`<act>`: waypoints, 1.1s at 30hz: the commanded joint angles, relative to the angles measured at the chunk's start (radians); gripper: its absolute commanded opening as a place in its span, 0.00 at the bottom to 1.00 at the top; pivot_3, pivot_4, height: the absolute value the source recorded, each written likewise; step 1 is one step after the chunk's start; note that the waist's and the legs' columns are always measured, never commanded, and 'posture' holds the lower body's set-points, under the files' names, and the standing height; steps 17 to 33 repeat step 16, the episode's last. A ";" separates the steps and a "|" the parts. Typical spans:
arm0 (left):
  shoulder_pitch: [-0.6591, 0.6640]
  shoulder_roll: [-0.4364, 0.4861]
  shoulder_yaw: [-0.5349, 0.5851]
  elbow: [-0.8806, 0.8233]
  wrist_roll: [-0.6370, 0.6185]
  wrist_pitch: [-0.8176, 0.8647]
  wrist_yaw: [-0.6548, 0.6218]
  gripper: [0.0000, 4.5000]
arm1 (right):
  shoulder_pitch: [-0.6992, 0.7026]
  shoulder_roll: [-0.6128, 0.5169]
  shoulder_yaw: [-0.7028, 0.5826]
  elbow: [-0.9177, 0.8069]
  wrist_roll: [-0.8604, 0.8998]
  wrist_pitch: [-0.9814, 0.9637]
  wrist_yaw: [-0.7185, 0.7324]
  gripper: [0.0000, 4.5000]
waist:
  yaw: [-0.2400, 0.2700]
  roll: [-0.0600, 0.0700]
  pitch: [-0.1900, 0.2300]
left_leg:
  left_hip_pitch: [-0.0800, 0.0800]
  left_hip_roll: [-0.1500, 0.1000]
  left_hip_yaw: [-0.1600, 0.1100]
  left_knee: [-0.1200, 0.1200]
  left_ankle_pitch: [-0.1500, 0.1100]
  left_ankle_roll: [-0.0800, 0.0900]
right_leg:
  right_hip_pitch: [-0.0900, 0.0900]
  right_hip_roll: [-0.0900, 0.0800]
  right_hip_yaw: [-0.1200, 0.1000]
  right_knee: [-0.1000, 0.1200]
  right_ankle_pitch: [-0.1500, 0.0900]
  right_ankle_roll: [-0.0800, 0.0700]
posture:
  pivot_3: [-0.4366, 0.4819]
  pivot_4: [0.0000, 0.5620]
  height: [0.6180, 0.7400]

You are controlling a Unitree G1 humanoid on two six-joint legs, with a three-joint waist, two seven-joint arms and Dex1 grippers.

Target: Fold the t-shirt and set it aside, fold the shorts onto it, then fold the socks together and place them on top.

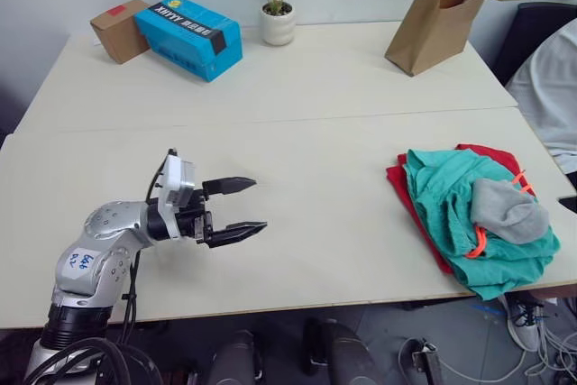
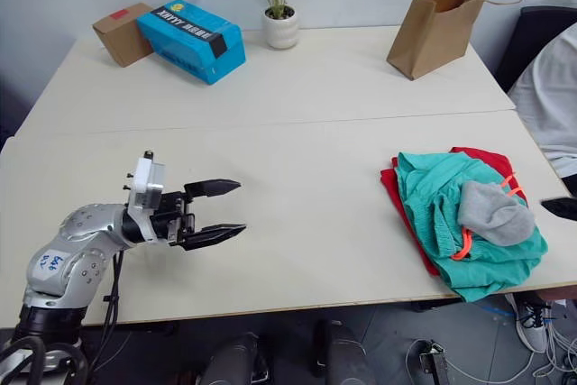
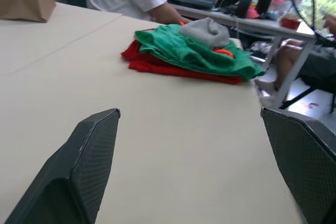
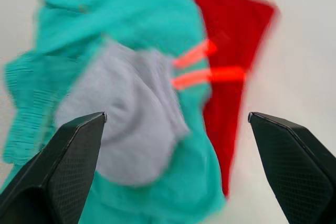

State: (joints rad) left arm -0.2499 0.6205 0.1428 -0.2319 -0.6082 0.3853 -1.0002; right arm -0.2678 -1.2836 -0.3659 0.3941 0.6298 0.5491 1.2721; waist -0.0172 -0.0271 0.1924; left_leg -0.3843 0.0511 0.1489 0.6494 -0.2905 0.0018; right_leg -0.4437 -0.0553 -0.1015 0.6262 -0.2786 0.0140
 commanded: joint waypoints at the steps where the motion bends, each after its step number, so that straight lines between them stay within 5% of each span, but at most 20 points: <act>1: 0.056 0.025 0.054 -0.016 0.079 -0.094 0.039 1.00 | -0.116 0.174 0.007 -0.191 0.026 -0.126 -0.077 0.98 | -0.011 0.000 0.000 | 0.001 0.000 -0.001 -0.001 0.001 -0.001 | 0.000 0.000 0.000 0.000 0.000 0.000 | 0.48 0.27 1.00; 7: 0.195 0.075 0.144 0.068 0.236 -0.184 0.165 1.00 | -0.109 0.498 0.233 -0.418 -0.143 -0.405 -0.124 0.98 | -0.007 0.000 0.000 | 0.000 0.002 -0.002 -0.003 0.002 -0.004 | -0.002 0.001 -0.001 0.001 0.000 -0.003 | 0.48 0.27 1.00; 16: 0.315 0.054 0.178 0.073 0.309 -0.294 0.238 1.00 | -0.174 0.794 0.406 -0.217 -0.329 -0.693 -0.204 0.98 | 0.004 0.000 0.000 | -0.001 -0.003 -0.001 0.001 -0.001 0.004 | -0.001 -0.007 -0.003 0.002 0.001 -0.003 | 0.48 0.27 1.00; 33: 0.315 0.054 0.178 0.073 0.309 -0.294 0.238 1.00 | -0.174 0.794 0.406 -0.217 -0.329 -0.693 -0.204 0.98 | 0.004 0.000 0.000 | -0.001 -0.003 -0.001 0.001 -0.001 0.004 | -0.001 -0.007 -0.003 0.002 0.001 -0.003 | 0.48 0.27 1.00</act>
